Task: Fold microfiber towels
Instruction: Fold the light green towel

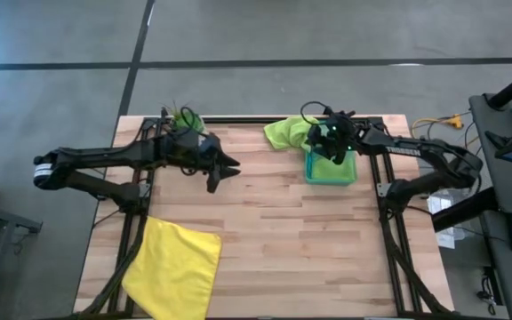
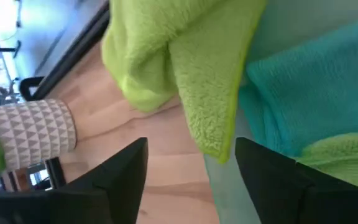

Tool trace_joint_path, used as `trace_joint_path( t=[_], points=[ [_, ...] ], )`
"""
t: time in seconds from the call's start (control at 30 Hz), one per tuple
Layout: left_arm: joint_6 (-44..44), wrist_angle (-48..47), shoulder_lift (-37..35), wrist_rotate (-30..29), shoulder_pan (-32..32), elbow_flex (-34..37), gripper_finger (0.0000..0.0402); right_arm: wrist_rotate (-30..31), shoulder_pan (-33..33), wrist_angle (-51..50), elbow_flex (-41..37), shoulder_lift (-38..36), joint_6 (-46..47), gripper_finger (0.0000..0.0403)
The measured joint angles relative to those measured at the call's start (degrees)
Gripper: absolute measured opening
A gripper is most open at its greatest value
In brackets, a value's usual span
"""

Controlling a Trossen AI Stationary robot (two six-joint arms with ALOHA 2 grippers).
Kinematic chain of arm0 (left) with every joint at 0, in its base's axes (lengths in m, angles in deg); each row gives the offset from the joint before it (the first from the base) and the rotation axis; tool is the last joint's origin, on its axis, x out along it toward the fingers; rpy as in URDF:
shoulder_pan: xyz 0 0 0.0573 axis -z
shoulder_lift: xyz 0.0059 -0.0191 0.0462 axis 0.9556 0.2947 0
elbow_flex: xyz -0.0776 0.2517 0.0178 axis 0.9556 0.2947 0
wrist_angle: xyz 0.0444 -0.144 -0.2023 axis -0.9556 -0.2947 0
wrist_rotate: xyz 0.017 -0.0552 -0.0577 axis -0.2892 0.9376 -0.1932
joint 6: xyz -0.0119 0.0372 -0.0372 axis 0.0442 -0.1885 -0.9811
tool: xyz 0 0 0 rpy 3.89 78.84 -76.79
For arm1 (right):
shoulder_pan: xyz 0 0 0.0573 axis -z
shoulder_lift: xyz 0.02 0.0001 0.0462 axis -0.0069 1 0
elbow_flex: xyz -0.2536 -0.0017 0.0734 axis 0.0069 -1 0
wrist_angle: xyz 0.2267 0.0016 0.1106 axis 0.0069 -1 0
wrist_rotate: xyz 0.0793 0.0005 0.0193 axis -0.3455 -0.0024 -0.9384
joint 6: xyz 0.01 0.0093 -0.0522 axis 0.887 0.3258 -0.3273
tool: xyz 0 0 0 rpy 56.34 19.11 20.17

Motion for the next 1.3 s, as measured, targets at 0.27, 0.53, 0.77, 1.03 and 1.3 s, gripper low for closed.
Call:
trace_joint_path(
  t=[0.27,0.53,0.77,1.03,1.3],
  points=[
    [0.1,0.0,0.5,0.2,0.0,0.0,0.0132,-0.2,0.5,-0.1,0.6,4.3,2.4,0.0234],
    [0.0,-0.1,0.6,0.2,0.0,0.0,0.0132,1.2,2.3,1.3,0.5,5.2,1.4,0.0201],
    [0.1,-0.1,0.6,0.3,0.0,0.0,0.0132,-0.3,2.7,3.8,0.5,5.2,0.6,0.0169],
    [0.1,-0.1,0.6,0.3,0.0,0.0,0.0132,-1.3,2.7,4.0,0.5,5.2,1.9,0.0157],
    [0.1,-0.2,0.6,0.3,0.0,0.0,0.0132,-1.5,2.2,6.1,0.5,5.1,0.4,0.0148]
  ],
)
